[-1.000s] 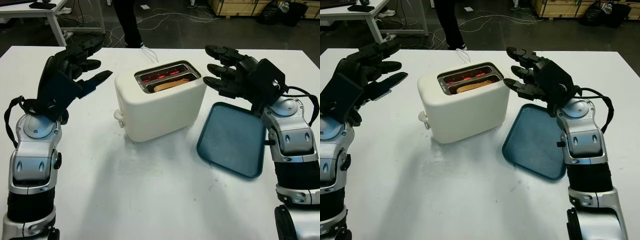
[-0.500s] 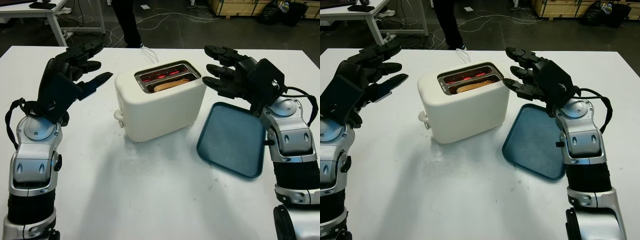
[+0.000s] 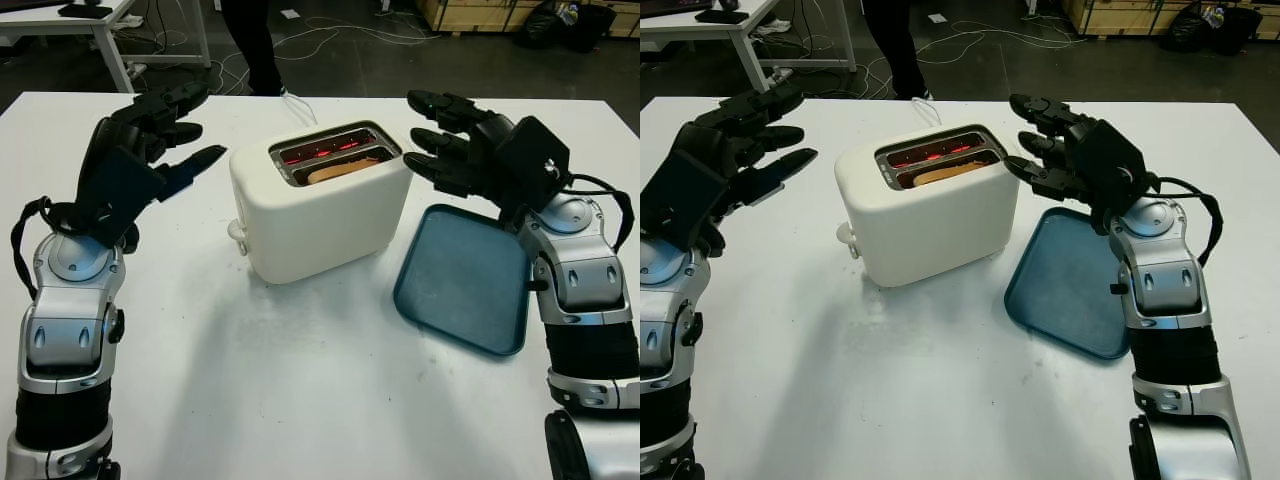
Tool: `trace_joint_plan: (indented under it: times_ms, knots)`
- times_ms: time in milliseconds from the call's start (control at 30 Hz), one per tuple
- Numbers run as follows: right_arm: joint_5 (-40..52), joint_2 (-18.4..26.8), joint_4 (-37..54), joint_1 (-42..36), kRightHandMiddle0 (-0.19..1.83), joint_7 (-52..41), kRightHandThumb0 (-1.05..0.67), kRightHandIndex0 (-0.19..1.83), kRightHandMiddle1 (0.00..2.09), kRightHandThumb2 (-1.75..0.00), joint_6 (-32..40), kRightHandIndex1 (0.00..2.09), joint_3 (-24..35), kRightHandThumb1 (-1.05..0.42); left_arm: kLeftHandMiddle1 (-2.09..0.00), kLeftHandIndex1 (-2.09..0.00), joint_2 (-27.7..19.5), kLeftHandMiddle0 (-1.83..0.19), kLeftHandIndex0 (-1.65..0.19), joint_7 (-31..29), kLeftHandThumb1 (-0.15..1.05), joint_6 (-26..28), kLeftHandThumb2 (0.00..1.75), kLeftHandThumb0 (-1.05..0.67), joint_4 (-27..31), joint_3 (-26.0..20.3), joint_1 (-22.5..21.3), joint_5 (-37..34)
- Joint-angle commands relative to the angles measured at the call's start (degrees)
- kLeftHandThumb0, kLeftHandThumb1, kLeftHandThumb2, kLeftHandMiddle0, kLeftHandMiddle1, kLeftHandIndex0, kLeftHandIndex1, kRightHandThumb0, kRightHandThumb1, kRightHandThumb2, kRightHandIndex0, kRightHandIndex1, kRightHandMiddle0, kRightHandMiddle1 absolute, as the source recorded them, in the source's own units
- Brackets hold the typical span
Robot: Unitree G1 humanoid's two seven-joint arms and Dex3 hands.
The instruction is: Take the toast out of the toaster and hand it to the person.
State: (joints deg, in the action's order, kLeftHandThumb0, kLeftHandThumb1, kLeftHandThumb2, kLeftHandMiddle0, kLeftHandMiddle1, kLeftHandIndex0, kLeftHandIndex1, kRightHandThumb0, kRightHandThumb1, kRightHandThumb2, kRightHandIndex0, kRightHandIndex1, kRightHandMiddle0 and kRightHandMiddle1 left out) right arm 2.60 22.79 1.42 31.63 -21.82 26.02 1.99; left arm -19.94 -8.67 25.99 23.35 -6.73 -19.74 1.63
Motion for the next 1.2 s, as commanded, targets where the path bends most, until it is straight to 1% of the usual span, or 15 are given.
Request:
trace_joint_plan:
  times_ms: [0, 167, 267, 633, 833, 967, 1167]
  knots:
    - [0.5, 0.1, 0.1, 0.4, 0.31, 0.0, -0.19, 0.27, 0.02, -0.32, 0.1, 0.05, 0.3, -0.92, -0.74, -0.03, 0.2, -0.24, -0.56, 0.1, 0.92, 0.1, 0.0, -0.47, 0.5, 0.2, 0.2, 0.0]
    - [0.3, 0.1, 0.1, 0.3, 0.31, 0.1, -0.19, 0.28, 0.02, -0.32, -0.2, 0.06, 0.3, -0.92, -0.76, -0.03, 0.1, -0.25, -0.56, 0.0, 0.92, -0.4, 0.0, -0.47, 0.3, 0.2, 0.2, 0.2]
    - [0.7, -0.1, 0.3, 0.3, 0.31, 0.2, -0.19, 0.28, 0.02, -0.32, 0.2, 0.07, 0.6, -0.92, -0.76, -0.03, 0.1, -0.24, -0.56, 0.1, 0.92, 0.2, 0.0, -0.46, 0.5, 0.2, 0.1, 0.3]
    - [0.9, 0.2, -0.5, 0.4, 0.31, -0.3, -0.2, 0.28, 0.02, -0.31, -1.6, 0.08, 0.3, -0.92, -0.76, -0.03, 0.4, -0.24, -0.56, 0.0, 0.92, -0.6, 0.0, -0.47, 0.2, 0.0, 0.2, 0.1]
    - [1.3, -0.2, 0.1, 0.4, 0.3, 0.1, -0.18, 0.26, 0.01, -0.31, -0.4, 0.09, 0.7, -0.92, -0.76, -0.02, 0.4, -0.23, -0.55, 0.0, 0.92, -0.6, 0.0, -0.47, 0.2, -0.2, 0.1, -0.2]
    - [1.4, 0.0, 0.2, 0.2, 0.3, 0.0, -0.17, 0.25, 0.01, -0.33, -0.6, 0.09, 0.6, -0.92, -0.77, -0.02, 0.4, -0.23, -0.55, 0.1, 0.92, -1.1, 0.0, -0.47, -0.2, -0.1, 0.1, 0.0]
    - [1.5, -0.2, -0.1, 0.4, 0.3, 0.1, -0.17, 0.24, 0.01, -0.33, -0.5, 0.1, 0.7, -0.92, -0.78, -0.02, 0.5, -0.22, -0.55, 0.1, 0.92, -0.5, 0.0, -0.47, 0.1, -0.1, -0.2, -0.2]
